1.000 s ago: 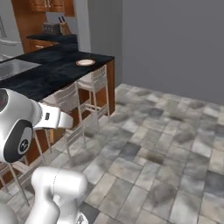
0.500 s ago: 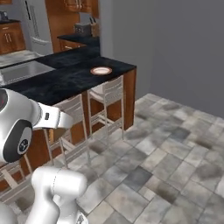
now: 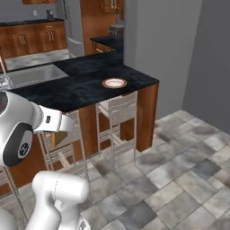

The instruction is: Start the toaster. Once the lever pops up, take the bread to the plate on the dining counter.

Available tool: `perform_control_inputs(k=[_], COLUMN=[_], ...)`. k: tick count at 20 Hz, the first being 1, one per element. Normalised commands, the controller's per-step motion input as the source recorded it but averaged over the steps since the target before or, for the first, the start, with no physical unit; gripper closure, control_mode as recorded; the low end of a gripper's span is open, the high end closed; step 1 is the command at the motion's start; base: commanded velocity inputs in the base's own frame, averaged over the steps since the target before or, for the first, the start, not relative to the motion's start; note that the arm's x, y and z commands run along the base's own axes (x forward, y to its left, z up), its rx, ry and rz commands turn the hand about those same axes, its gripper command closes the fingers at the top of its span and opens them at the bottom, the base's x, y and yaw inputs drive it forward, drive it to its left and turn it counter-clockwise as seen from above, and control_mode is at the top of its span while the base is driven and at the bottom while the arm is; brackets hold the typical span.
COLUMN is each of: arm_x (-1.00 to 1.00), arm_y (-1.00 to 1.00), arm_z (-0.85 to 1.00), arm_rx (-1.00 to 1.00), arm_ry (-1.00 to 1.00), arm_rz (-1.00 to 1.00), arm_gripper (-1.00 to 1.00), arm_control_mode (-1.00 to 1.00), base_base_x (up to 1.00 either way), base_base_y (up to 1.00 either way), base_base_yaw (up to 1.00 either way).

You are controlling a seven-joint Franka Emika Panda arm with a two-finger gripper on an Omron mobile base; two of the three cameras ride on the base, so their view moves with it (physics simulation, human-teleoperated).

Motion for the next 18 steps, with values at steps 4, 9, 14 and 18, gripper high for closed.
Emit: perform_control_inputs(k=[4,9,14,18], arm_x=[0.0,0.0,0.0,0.0], arm_y=[0.0,0.0,0.0,0.0], arm_z=[0.0,0.0,0.0,0.0], arm_rx=[0.0,0.0,0.0,0.0], arm_ry=[0.0,0.0,0.0,0.0], arm_rz=[0.0,0.0,0.0,0.0], arm_gripper=[1.0,1.0,1.0,1.0], arm_control_mode=[1.0,1.0,1.0,1.0], base_base_x=[1.0,1.0,0.98,0.89], base_base_y=[-0.61,-0.68,-0.71,-0.65], base_base_yaw=[0.45,0.46,0.45,0.43])
